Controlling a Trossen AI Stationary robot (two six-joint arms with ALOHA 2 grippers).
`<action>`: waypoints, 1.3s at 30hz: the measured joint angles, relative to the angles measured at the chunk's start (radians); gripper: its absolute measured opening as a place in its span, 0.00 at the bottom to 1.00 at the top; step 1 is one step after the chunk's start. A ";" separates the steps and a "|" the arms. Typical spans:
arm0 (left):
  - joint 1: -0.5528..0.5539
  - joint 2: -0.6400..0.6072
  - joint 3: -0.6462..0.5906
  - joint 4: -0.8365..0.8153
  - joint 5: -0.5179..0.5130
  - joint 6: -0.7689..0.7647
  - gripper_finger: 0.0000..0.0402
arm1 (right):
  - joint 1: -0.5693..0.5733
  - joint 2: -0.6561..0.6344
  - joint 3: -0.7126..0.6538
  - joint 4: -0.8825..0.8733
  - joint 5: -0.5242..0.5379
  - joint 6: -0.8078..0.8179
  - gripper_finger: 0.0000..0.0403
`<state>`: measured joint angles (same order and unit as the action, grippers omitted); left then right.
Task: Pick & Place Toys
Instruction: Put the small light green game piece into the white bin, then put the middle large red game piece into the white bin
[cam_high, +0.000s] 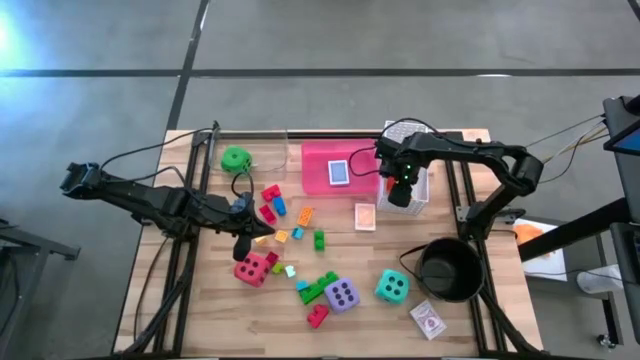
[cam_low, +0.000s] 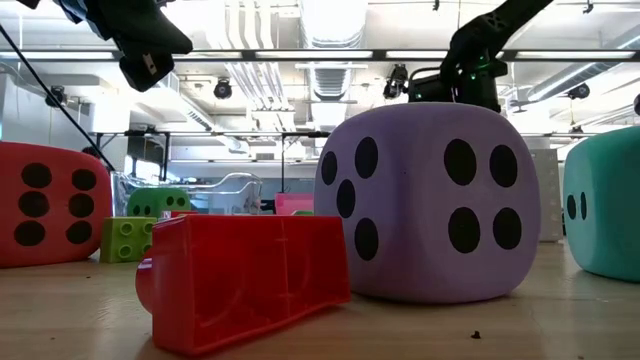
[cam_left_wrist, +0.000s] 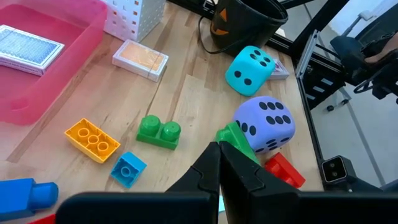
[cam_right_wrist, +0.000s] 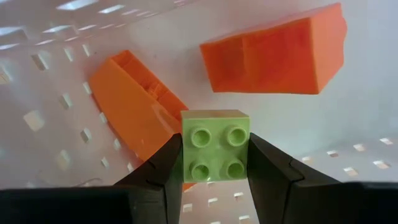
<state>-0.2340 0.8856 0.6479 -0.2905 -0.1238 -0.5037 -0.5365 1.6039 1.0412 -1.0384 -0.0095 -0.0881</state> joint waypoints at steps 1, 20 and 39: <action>0.000 0.000 0.000 0.000 0.000 0.000 0.02 | 0.000 0.000 0.000 -0.001 -0.001 0.006 0.34; 0.000 0.000 0.000 0.000 0.000 0.000 0.02 | 0.000 0.000 0.012 -0.002 0.000 0.055 0.81; 0.000 0.000 0.000 -0.002 0.000 0.005 0.02 | 0.002 -0.012 0.074 -0.046 0.012 0.067 0.82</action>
<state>-0.2340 0.8856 0.6479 -0.2928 -0.1238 -0.4984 -0.5343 1.5920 1.1157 -1.0849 0.0025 -0.0210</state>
